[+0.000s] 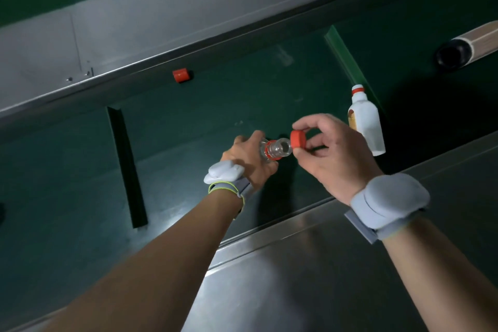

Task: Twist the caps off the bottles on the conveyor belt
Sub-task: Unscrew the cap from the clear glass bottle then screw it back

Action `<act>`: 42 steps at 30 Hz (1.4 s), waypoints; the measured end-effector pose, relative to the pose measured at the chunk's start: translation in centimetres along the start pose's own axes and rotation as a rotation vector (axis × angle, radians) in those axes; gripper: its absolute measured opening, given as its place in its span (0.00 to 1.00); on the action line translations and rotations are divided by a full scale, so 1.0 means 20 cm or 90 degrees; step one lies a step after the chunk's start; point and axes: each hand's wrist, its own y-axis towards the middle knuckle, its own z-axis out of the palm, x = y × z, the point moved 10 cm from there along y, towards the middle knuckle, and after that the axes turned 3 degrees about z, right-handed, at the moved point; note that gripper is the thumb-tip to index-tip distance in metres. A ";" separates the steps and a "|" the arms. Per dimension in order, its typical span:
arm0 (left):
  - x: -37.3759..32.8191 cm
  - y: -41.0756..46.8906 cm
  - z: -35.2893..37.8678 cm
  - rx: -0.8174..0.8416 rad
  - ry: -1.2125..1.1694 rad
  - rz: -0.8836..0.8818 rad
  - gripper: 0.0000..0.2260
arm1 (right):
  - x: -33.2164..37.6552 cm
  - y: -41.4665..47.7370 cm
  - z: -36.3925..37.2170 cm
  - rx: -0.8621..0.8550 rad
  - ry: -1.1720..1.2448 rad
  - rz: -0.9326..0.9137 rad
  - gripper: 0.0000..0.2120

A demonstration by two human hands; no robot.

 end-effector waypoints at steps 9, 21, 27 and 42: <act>-0.01 0.00 0.00 0.071 0.011 -0.019 0.19 | 0.13 0.01 0.11 0.060 -0.147 -0.113 0.16; -0.01 0.03 0.00 0.059 0.022 -0.030 0.19 | 0.17 0.04 0.11 0.065 -0.225 -0.136 0.15; -0.03 0.04 0.01 0.067 0.032 -0.024 0.20 | 0.11 0.07 0.08 -0.003 -0.245 -0.065 0.16; -0.07 0.03 0.02 0.070 0.050 -0.002 0.17 | -0.03 0.07 0.09 -0.032 -0.375 0.114 0.18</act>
